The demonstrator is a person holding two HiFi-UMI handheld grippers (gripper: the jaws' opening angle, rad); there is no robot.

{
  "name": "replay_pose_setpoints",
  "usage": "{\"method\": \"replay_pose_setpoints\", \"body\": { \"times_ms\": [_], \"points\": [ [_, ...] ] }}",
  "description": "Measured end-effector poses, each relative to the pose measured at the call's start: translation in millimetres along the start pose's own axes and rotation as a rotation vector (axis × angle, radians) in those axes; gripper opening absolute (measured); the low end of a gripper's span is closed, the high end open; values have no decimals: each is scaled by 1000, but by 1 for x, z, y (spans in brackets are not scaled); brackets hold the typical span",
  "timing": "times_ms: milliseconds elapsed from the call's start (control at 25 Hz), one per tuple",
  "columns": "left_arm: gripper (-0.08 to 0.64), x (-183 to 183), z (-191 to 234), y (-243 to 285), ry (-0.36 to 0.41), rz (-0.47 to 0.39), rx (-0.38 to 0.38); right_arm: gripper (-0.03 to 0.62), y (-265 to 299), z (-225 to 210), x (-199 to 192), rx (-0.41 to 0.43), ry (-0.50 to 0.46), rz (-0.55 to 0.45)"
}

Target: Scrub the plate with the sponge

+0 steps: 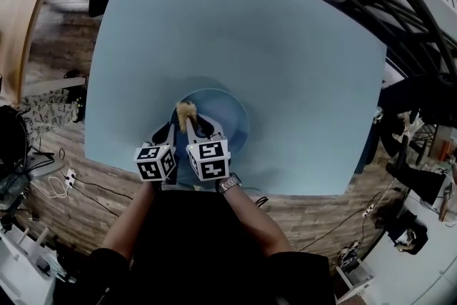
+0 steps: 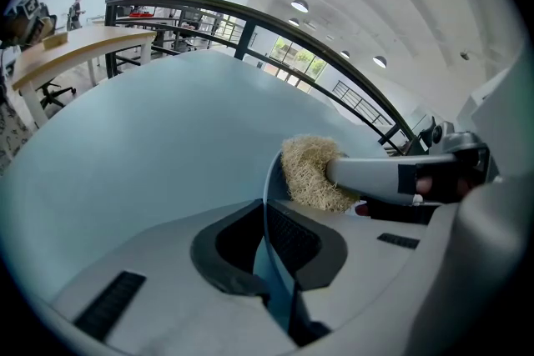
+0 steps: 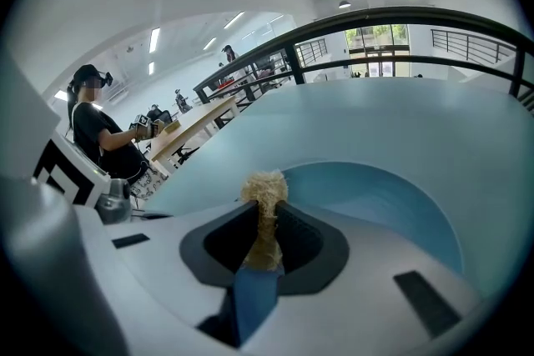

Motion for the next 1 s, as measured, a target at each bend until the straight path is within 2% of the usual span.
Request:
{"method": "replay_pose_setpoints", "body": {
  "times_ms": [1000],
  "points": [
    [5, 0, -3, 2, 16, -8, 27, 66, -27, -61, -3, -117, 74, -28]
  ]
}}
Point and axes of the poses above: the fingertips, and each gripper's own axes: y forward along the fingers, z to its left, x out of its top, the point moved 10 cm from there along -y, backward along the fingers
